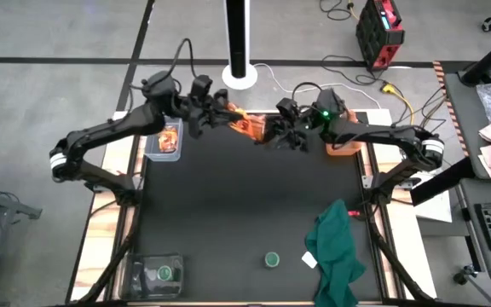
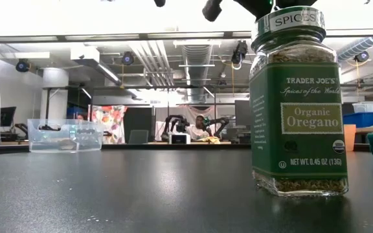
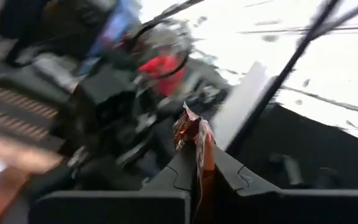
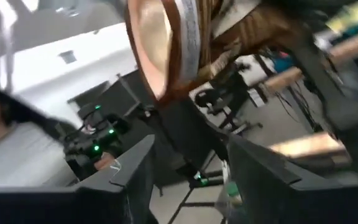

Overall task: Sort spices by type
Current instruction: Put the orange seasoning pack into the transparent bin

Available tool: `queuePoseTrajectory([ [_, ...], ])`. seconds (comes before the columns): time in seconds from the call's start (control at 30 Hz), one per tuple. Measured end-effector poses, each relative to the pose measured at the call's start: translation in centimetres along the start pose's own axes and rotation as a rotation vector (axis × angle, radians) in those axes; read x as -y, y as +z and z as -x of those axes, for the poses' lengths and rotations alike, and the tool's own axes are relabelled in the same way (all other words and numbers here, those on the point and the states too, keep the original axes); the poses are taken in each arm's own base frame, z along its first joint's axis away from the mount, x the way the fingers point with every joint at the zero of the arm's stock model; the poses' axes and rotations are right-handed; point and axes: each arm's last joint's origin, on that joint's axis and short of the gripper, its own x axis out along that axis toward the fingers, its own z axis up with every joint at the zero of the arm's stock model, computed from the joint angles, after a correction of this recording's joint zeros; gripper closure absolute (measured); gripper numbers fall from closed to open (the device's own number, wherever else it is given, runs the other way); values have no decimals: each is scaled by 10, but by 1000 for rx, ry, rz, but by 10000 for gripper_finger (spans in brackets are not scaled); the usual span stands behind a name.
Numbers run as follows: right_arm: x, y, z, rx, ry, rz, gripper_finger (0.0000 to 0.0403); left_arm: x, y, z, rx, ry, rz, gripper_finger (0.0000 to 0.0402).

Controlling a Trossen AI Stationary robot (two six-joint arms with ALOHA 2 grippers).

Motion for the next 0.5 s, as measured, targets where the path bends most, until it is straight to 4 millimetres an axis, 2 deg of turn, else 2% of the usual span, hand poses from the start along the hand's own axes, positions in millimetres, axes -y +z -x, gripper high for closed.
queuePoseTrajectory([
  [0.17,14,-4,16,-26,-162,-234,217,5,-5,29,-74,296,-10,401],
  [0.27,22,-12,27,-17,-350,-354,231,9,-14,48,-144,533,-26,401],
  [0.33,25,-17,34,7,-493,-414,241,11,-21,58,-214,632,-27,401],
  [0.4,28,-19,36,42,-582,-430,248,14,-26,63,-264,666,-21,402],
  [0.5,30,-16,34,82,-579,-391,246,18,-29,63,-300,639,-33,402],
])
